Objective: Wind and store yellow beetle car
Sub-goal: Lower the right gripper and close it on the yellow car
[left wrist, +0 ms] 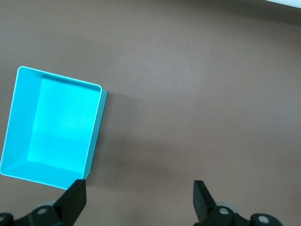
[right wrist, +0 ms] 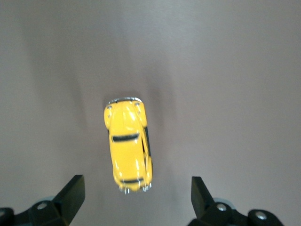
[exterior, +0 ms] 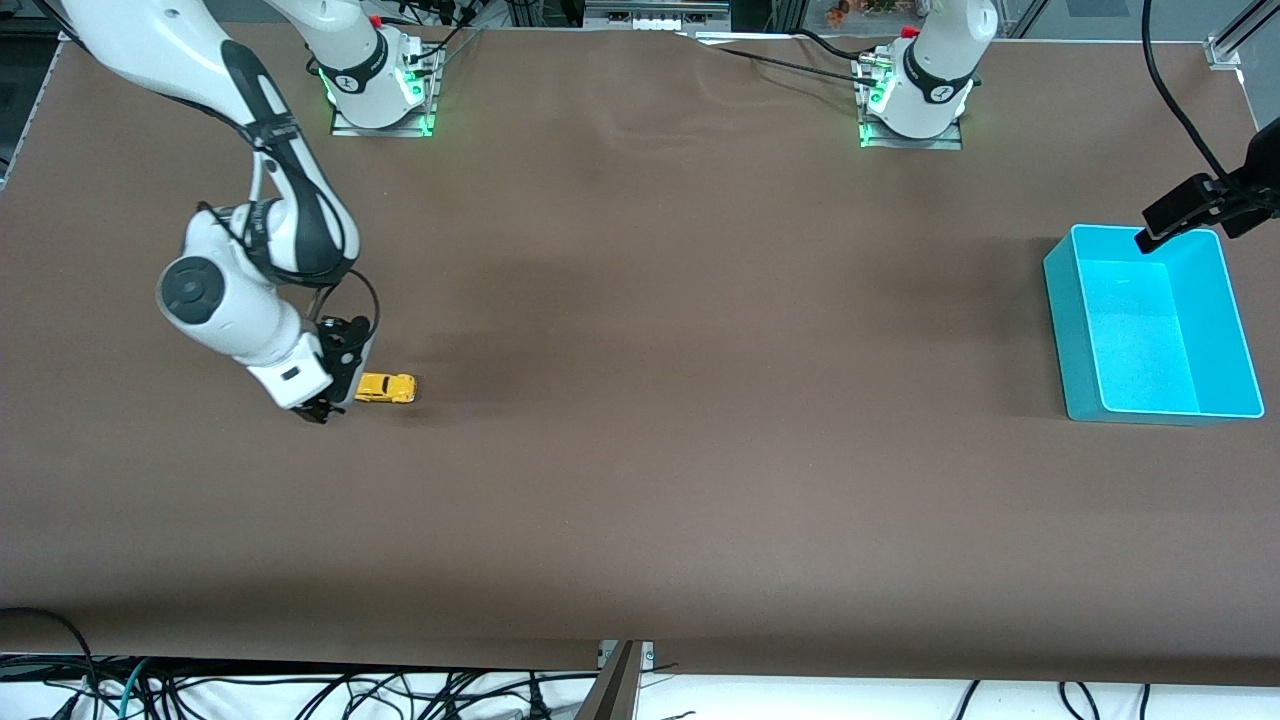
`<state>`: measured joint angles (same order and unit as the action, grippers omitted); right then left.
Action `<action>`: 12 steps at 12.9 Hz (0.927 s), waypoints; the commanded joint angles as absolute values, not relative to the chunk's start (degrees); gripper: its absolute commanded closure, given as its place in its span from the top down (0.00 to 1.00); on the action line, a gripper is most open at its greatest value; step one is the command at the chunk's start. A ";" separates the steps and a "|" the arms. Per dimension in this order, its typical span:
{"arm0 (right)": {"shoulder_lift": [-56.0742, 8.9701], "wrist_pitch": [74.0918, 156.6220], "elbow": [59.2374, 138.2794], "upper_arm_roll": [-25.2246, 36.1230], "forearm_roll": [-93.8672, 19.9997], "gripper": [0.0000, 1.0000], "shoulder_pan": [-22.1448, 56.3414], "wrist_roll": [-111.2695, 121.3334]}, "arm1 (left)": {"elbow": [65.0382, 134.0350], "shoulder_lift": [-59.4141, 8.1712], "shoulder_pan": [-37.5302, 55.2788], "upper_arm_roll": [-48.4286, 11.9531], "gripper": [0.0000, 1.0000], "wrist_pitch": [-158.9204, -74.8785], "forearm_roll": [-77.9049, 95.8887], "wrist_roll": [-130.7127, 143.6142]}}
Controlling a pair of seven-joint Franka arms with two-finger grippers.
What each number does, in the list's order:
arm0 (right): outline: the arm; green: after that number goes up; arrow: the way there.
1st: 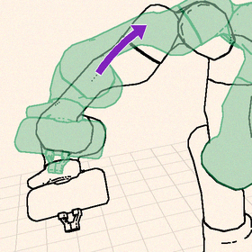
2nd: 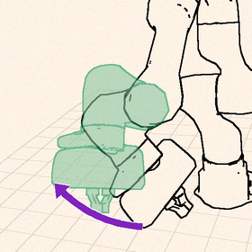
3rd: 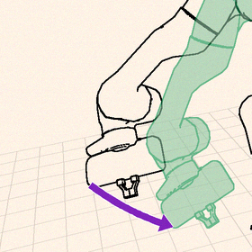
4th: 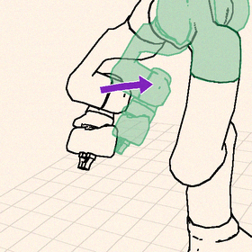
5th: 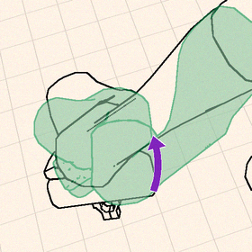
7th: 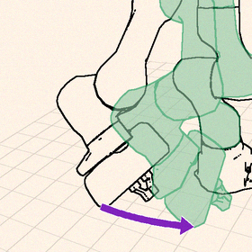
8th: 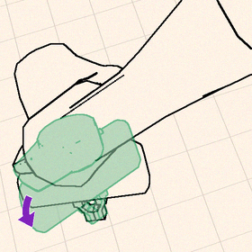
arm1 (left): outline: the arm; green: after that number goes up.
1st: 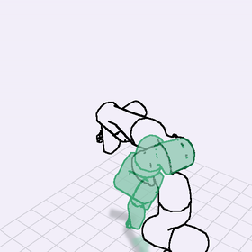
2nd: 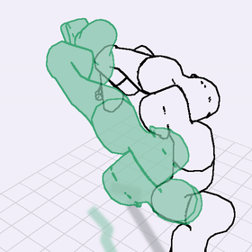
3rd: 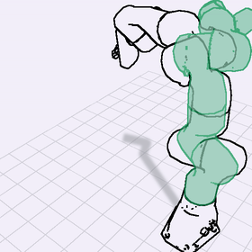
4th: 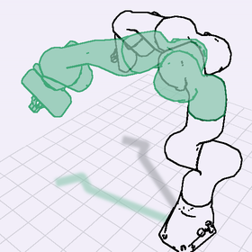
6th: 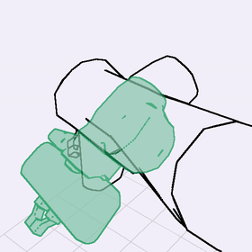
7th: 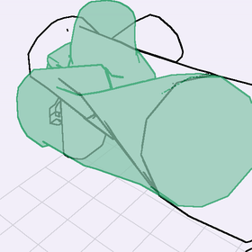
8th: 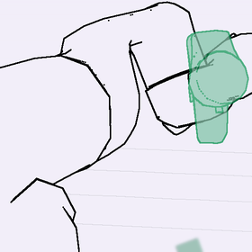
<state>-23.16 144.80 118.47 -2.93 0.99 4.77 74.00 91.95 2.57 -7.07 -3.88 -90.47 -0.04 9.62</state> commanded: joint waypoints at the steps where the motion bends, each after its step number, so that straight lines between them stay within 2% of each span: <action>1: -21.88 154.74 125.23 -3.51 1.41 1.00 4.83 77.95 | 90.26 1.93 -7.56 -4.13 1.00 -89.21 0.26 8.17; 7: -24.35 162.68 128.14 -3.78 1.41 0.97 4.75 82.79 | 90.26 1.93 -7.47 -4.13 1.00 -89.21 0.26 8.17; 9: -24.43 162.86 128.06 -3.78 1.41 0.79 4.75 82.88 | 90.26 1.93 -7.47 -4.13 1.00 -89.21 0.26 8.17; 12: -24.43 162.77 127.88 -3.78 1.41 0.76 4.75 82.71 | 90.26 1.93 -7.47 -4.13 1.00 -89.21 0.26 8.17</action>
